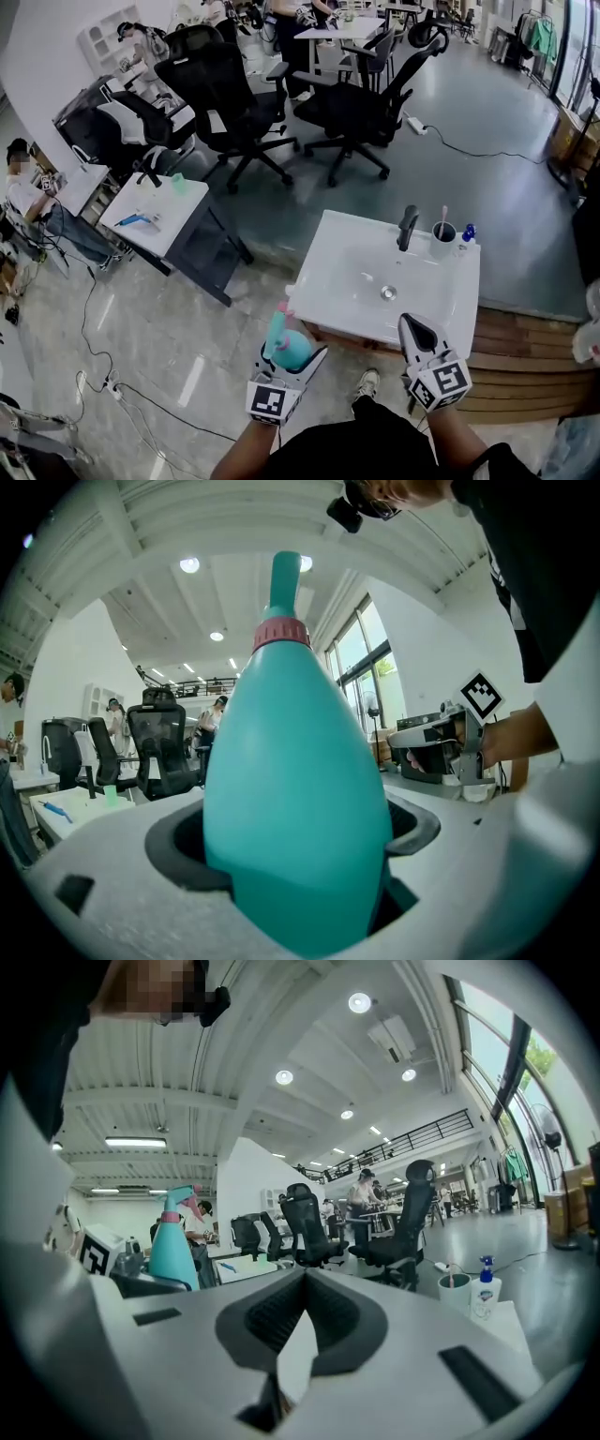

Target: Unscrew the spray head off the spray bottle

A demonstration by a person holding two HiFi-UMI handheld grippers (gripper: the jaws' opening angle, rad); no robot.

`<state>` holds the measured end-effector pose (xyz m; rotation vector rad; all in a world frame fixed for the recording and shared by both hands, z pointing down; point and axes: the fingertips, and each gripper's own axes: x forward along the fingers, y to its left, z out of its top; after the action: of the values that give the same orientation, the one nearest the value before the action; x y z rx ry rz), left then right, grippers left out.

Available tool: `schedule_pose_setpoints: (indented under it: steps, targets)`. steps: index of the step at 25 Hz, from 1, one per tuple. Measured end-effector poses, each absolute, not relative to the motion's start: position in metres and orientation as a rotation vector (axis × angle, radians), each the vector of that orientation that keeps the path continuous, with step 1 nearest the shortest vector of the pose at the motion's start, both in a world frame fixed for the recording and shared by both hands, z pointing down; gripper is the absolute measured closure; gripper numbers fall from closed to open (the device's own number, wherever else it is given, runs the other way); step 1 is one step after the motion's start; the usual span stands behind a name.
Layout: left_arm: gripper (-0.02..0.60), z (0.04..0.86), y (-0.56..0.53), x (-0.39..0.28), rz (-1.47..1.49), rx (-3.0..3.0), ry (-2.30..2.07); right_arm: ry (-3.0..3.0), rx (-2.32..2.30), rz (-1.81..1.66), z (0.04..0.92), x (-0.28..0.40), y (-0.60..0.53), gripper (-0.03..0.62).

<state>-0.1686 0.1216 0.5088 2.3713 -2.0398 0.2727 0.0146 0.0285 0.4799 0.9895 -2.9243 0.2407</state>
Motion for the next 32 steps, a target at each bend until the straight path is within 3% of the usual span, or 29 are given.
schedule_pose_setpoints:
  steps: [19, 32]
  targets:
    - [0.129, 0.503, -0.019, -0.109, 0.235, 2.526, -1.843, -2.908, 1.056, 0.233, 0.485, 0.075, -0.076, 0.589]
    - [0.129, 0.503, -0.1, -0.126, 0.233, 2.719, -1.571, -2.752, 1.241, 0.095, 0.478, 0.042, -0.107, 0.589]
